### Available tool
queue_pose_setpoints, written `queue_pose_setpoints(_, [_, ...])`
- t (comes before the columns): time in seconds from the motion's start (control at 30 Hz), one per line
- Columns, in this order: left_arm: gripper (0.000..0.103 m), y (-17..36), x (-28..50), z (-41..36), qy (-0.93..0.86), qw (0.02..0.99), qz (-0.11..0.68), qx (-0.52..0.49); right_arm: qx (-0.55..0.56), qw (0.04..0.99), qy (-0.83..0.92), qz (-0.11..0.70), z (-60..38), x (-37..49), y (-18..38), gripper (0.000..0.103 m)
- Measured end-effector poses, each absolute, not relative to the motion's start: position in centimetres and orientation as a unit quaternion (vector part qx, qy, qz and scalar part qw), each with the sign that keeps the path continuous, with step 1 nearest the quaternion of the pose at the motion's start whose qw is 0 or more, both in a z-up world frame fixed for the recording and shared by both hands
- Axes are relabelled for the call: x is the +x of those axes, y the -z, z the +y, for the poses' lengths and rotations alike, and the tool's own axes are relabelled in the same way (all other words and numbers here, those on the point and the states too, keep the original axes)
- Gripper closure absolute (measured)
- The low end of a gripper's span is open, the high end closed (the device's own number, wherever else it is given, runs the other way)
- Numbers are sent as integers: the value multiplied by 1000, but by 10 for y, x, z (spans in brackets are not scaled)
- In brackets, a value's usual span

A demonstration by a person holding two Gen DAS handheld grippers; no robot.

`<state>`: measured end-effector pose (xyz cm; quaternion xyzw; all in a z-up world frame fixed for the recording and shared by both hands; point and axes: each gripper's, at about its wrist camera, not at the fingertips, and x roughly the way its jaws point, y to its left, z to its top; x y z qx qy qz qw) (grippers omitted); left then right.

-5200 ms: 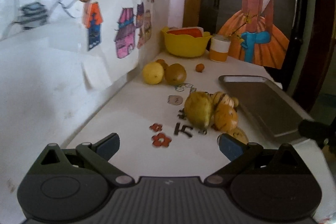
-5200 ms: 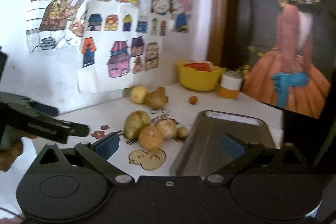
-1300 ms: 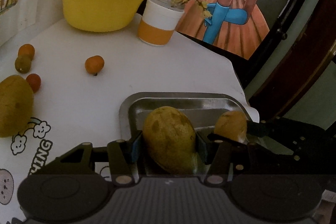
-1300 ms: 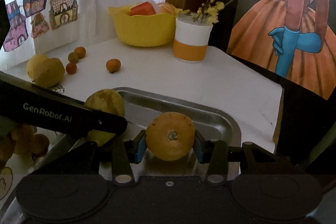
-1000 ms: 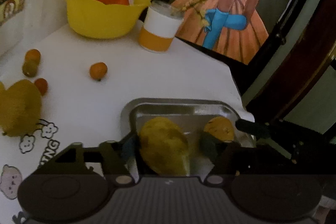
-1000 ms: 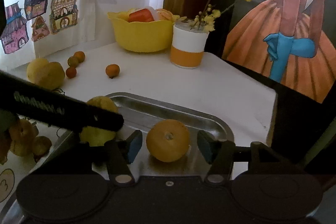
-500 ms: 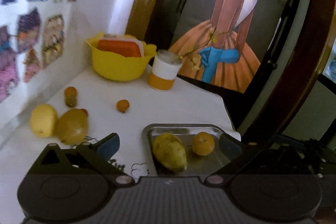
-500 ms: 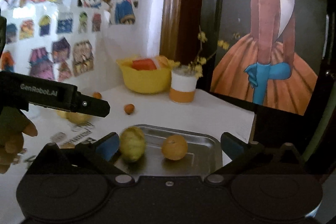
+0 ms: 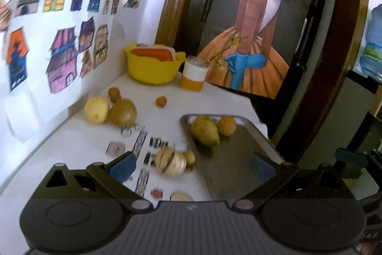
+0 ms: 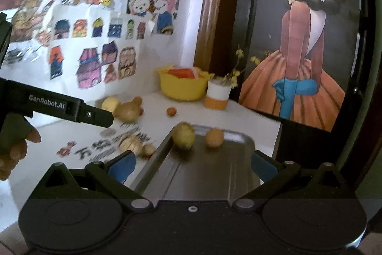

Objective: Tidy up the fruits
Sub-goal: 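Lift both open tools away from the tray toward the remaining fruit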

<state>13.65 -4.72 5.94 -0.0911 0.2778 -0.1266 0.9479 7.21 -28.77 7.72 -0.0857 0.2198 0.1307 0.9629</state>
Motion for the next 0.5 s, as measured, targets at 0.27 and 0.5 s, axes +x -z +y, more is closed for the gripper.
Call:
queue_pose_setpoints(0.27, [1,-36,98,-34,129,942,299,-79,-77,956,-110,261,-279,31,-54,1])
queue_pose_setpoints(0.5, [1,-17,84,-18,115,935,329,-62,-63,940,-113,315,-266,25,-31,1])
